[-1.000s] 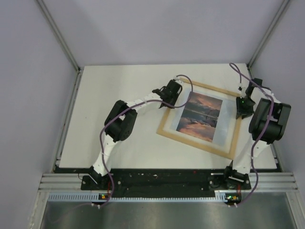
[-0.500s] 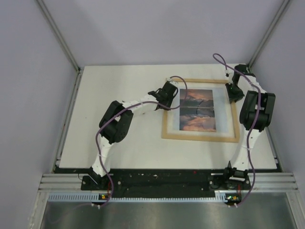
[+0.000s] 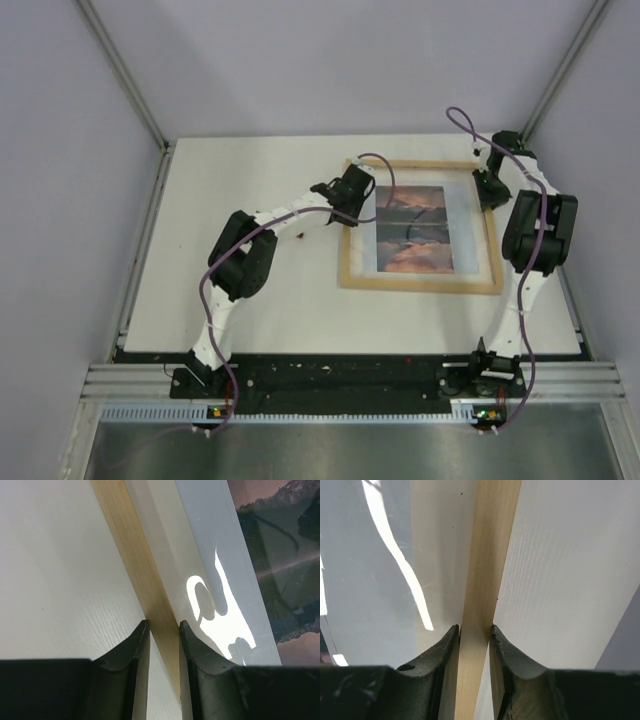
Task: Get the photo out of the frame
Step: Adjust the photo frame at the center of the board, then pick up the photo frame item from the photo frame.
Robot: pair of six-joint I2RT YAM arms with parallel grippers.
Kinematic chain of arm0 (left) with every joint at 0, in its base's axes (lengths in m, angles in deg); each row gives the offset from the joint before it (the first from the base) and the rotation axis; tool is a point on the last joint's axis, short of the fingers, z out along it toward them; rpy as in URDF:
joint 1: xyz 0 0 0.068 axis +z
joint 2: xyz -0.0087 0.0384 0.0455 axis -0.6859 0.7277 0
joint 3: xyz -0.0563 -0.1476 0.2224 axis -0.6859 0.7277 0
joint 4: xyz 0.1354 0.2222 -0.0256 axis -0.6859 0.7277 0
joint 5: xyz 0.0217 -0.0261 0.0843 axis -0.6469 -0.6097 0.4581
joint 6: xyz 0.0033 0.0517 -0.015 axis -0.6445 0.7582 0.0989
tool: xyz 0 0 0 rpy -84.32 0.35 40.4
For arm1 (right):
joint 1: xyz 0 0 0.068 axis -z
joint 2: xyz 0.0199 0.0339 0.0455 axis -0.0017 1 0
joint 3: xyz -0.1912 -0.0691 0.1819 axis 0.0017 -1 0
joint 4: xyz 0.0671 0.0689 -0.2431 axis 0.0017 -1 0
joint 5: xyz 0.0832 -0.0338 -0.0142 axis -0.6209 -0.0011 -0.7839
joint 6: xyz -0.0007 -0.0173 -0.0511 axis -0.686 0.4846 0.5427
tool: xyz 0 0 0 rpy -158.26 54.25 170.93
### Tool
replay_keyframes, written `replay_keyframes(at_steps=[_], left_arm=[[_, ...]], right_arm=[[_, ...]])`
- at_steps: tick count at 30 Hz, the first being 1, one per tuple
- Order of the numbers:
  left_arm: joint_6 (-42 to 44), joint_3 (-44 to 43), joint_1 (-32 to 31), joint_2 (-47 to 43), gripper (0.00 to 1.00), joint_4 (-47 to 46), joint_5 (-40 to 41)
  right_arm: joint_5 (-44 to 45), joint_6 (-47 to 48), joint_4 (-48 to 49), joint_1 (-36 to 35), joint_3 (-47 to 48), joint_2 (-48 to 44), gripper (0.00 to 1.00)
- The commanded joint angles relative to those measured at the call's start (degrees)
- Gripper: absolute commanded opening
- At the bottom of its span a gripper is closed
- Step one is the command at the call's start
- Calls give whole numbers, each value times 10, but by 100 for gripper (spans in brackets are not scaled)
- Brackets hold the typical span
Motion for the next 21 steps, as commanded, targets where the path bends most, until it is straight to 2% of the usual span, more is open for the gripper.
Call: replay_keyframes(at_steps=[1, 13, 21], left_arm=[[36, -53, -10, -42, 0, -22, -56], [60, -28, 0, -118, 0, -17, -51], [107, 90, 52, -222, 0, -18, -53]], right_arm=[[-36, -11, 20, -25, 61, -76, 0], [-20, -39, -44, -68, 128, -129, 0], [4, -69, -55, -145, 108, -128, 0]])
